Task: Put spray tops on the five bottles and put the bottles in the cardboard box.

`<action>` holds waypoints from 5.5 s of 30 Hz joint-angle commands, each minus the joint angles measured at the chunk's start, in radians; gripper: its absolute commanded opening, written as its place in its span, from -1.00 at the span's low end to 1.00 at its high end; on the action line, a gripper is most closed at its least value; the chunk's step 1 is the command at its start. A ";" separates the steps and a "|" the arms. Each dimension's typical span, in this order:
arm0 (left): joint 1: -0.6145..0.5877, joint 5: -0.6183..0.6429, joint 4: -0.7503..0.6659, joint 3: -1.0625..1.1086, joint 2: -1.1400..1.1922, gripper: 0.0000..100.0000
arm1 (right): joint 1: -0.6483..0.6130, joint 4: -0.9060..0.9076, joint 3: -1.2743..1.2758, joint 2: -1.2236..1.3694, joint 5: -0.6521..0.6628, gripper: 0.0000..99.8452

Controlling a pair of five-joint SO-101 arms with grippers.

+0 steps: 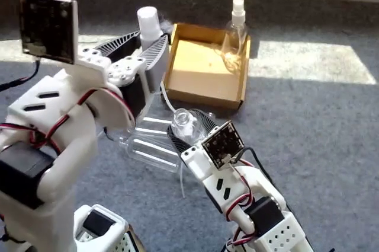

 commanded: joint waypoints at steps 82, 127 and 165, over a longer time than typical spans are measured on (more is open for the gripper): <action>0.111 -0.253 -0.167 0.615 -0.229 -0.52 | 0.041 0.087 0.015 -0.035 -0.075 -0.99; -0.062 -0.425 -0.218 1.058 -0.435 -0.44 | 0.292 -0.079 -0.492 0.492 -0.293 -0.99; 0.203 -0.305 -0.529 1.265 -0.424 -0.30 | 0.248 0.323 -0.392 0.179 -0.382 -0.99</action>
